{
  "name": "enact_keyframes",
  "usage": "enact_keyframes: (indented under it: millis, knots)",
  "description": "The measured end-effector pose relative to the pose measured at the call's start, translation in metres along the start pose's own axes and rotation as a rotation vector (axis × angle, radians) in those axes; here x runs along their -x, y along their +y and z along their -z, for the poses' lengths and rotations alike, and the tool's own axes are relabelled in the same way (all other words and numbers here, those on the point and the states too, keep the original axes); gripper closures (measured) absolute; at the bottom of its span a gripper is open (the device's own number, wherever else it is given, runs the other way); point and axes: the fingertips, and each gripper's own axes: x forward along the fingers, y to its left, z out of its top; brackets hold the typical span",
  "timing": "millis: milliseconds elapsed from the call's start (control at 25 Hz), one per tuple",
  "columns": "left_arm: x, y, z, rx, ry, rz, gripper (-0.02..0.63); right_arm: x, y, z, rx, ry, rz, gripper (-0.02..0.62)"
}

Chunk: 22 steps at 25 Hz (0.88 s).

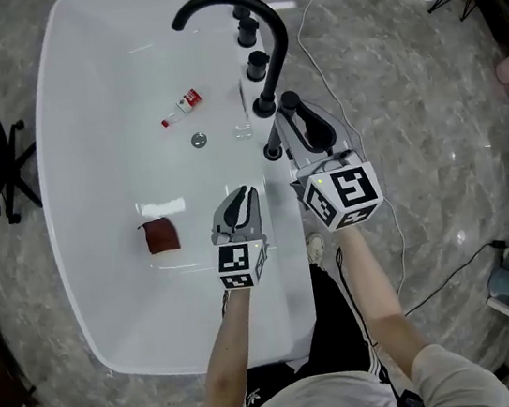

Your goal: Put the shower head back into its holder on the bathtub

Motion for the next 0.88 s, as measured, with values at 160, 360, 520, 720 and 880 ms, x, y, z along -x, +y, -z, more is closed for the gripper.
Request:
enact_keyframes:
  millis: [160,360,520,720,880]
  knots:
    - [0.003,0.003,0.007,0.049,0.003,-0.01,0.557,0.003,0.0,0.017,0.01,0.046,0.001,0.468]
    - [0.004,0.003,0.007,0.063,-0.001,-0.017,0.557,0.011,0.01,0.021,0.045,0.055,0.002,0.468]
    - [0.005,0.0,0.002,0.056,-0.009,-0.01,0.557,0.017,0.013,0.022,0.068,0.073,0.015,0.468]
    - [0.01,0.0,0.004,0.075,-0.003,-0.016,0.557,0.019,0.014,0.023,0.098,0.121,0.034,0.469]
    - [0.014,-0.008,-0.001,0.088,-0.009,-0.011,0.557,0.029,0.017,0.042,0.132,0.206,0.041,0.469]
